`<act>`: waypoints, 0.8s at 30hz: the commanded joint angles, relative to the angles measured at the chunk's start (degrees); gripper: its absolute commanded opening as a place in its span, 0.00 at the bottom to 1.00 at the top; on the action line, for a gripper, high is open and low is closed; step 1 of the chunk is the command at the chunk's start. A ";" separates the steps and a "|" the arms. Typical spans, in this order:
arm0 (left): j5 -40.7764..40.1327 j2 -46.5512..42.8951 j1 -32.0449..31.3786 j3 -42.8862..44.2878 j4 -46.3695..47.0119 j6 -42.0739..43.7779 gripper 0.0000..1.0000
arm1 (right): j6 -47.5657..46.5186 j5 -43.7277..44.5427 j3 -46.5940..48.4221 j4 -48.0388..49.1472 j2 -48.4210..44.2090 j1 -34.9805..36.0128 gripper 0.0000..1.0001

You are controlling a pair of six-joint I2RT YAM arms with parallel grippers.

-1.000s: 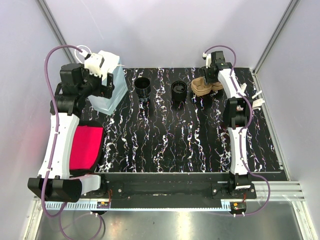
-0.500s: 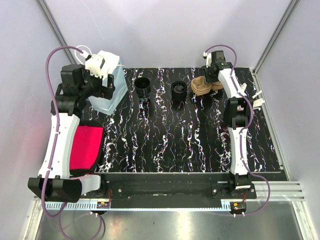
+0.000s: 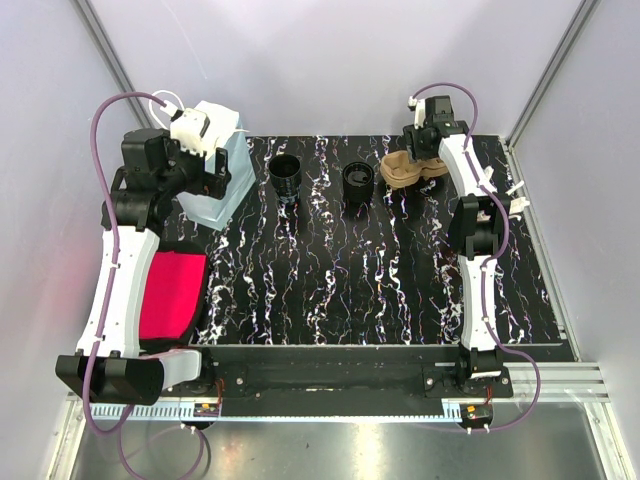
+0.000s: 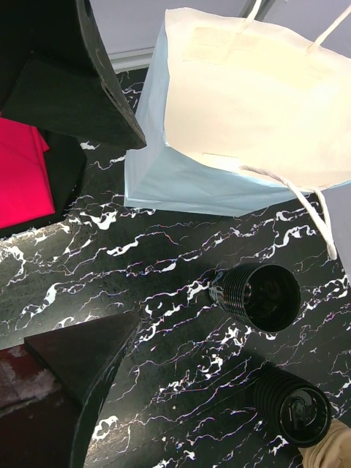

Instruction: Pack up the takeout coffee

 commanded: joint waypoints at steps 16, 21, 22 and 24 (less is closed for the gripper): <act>1.65 -1.84 0.06 -1.70 3.33 -0.81 0.99 | -0.94 -1.53 1.30 1.67 -0.66 -0.44 0.67; 1.47 -1.93 0.15 -1.88 3.33 -0.89 0.99 | -0.94 -3.04 1.39 1.76 -0.04 -0.53 0.67; 1.56 -1.93 0.07 -1.97 3.33 -0.98 0.99 | -0.94 -3.22 1.47 1.76 0.13 -0.62 0.67; 1.56 -2.01 0.15 -2.05 3.33 -0.98 0.99 | -1.03 -3.39 1.39 1.76 0.31 -0.53 0.67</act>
